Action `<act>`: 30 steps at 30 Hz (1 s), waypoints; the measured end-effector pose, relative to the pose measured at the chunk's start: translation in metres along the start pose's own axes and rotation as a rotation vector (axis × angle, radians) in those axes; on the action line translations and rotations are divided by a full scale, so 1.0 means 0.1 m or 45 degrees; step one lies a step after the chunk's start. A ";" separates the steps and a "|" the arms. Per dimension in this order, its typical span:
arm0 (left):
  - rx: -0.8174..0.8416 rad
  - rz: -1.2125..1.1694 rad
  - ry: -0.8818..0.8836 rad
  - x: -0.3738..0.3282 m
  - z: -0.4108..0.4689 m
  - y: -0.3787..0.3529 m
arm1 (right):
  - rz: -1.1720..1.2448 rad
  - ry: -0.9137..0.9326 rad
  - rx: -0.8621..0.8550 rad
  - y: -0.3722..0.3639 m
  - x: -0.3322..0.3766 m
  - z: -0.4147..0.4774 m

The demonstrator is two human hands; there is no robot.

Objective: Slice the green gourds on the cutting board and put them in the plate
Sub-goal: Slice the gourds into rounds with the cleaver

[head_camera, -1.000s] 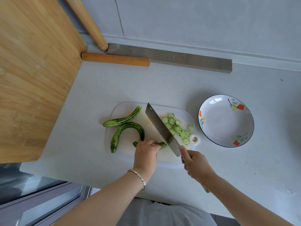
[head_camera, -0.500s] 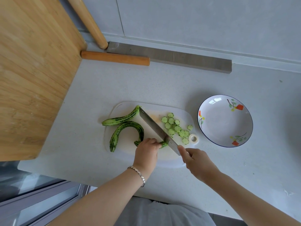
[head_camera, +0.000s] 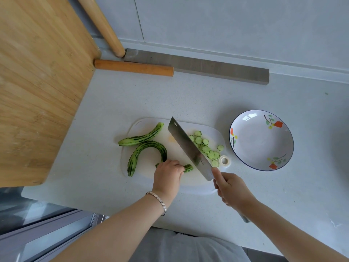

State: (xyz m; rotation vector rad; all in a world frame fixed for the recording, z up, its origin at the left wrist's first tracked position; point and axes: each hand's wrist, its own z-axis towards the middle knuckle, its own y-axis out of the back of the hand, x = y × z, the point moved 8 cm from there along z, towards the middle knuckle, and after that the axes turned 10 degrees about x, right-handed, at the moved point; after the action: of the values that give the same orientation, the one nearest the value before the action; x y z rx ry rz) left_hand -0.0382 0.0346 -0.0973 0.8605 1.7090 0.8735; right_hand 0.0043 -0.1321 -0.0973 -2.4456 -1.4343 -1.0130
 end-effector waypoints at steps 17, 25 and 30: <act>-0.060 -0.004 -0.080 -0.04 -0.03 -0.01 | -0.156 0.005 -0.011 -0.16 -0.06 0.04; -0.084 -0.004 -0.067 -0.01 -0.05 0.00 | -0.012 0.034 -0.023 -0.02 0.03 -0.01; -0.047 0.006 -0.074 -0.05 -0.04 0.02 | -0.106 0.049 -0.005 -0.08 0.08 -0.07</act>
State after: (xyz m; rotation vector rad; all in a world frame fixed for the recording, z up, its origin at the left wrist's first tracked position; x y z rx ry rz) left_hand -0.0402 0.0306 -0.0927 0.8579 1.6364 0.8726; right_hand -0.0025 -0.1248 -0.0889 -2.3733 -1.5348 -1.0746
